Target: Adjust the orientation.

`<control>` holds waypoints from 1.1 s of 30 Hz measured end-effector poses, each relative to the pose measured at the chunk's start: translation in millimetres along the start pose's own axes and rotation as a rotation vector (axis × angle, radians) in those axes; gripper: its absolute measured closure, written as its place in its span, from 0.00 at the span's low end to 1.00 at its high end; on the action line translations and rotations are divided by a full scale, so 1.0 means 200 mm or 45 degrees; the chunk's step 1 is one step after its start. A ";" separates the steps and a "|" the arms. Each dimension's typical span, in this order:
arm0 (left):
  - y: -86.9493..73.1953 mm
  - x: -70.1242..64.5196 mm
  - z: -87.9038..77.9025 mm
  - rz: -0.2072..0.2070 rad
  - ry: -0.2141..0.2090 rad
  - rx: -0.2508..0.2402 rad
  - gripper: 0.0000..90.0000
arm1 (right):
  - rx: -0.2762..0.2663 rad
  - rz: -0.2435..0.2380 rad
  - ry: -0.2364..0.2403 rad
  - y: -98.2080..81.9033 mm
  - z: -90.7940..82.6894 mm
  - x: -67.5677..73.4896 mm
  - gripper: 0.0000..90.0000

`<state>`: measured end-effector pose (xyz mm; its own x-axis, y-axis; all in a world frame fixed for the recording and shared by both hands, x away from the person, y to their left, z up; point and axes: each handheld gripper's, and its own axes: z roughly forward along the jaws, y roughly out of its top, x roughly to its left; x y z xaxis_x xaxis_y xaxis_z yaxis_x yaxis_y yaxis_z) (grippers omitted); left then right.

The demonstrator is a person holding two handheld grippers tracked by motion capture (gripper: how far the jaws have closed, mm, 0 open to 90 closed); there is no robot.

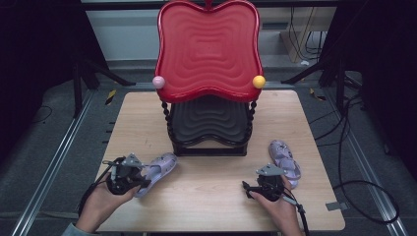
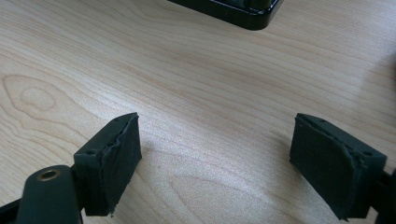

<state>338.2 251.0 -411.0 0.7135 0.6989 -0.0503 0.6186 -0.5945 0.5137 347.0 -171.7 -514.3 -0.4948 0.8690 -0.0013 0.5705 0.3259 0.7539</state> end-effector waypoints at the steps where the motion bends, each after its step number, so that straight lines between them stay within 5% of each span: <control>1: 0.01 -0.02 0.01 0.011 -0.007 0.005 0.96 | -0.001 0.001 0.002 0.00 0.00 0.00 0.18; 13: 0.11 -0.20 0.14 0.077 -0.074 0.025 0.96 | 0.004 0.004 0.006 0.00 0.00 0.00 0.18; 24: 0.11 -0.33 0.27 0.107 -0.110 0.087 0.93 | 0.004 0.005 0.005 0.00 0.00 0.00 0.18; 29: 0.11 -0.34 0.28 0.076 -0.110 0.069 0.74 | 0.003 0.002 0.008 0.00 0.00 0.00 0.18; 33: 0.13 -0.34 0.23 0.093 -0.112 0.069 0.68 | 0.003 0.002 0.008 0.00 0.00 0.00 0.18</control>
<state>321.7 170.1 -432.8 0.7819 0.6168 -0.0904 0.5791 -0.6649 0.4718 346.5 -172.1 -513.9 -0.4982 0.8671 0.0037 0.5726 0.3257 0.7524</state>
